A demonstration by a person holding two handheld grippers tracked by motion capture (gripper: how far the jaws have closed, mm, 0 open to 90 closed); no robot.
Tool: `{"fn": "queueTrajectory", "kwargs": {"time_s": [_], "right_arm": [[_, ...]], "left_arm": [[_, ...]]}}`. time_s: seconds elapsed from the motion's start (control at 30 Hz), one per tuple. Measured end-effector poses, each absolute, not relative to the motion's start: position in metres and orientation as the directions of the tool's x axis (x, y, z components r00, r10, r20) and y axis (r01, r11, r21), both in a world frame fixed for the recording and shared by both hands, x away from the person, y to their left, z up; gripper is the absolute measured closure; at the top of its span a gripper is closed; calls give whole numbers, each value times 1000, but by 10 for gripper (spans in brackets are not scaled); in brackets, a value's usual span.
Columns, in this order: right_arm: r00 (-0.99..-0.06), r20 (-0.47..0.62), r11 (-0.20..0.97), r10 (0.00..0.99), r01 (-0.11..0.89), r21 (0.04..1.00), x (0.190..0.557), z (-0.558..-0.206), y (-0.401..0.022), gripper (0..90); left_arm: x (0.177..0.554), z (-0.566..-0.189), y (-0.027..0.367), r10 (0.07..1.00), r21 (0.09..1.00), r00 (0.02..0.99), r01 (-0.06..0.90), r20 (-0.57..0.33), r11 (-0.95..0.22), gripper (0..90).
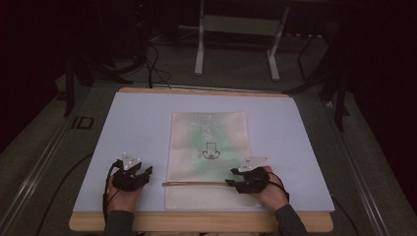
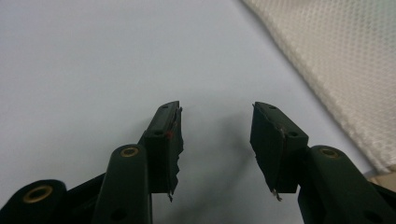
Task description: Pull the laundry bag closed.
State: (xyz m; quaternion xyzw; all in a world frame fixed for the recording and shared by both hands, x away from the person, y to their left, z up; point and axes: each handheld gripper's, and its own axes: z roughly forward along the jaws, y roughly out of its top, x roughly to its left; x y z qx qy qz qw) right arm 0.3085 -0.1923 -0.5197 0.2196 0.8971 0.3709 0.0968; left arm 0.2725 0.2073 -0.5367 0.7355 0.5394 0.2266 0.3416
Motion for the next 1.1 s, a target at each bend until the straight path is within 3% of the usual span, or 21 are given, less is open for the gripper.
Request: {"fn": "queueTrajectory", "kwargs": {"time_s": [0.57,0.73,1.1], "right_arm": [[-923,-5,645,384,265,717,303,-517,-166,541],[-938,-5,659,347,240,713,303,-514,-159,615],[-956,-9,669,293,198,717,303,-511,-136,653]], "left_arm": [[270,-534,208,927,762,370,616,-59,-198,543],[269,-532,207,922,761,385,610,-45,-218,549],[268,-530,207,912,763,409,603,-43,-234,557]]}}
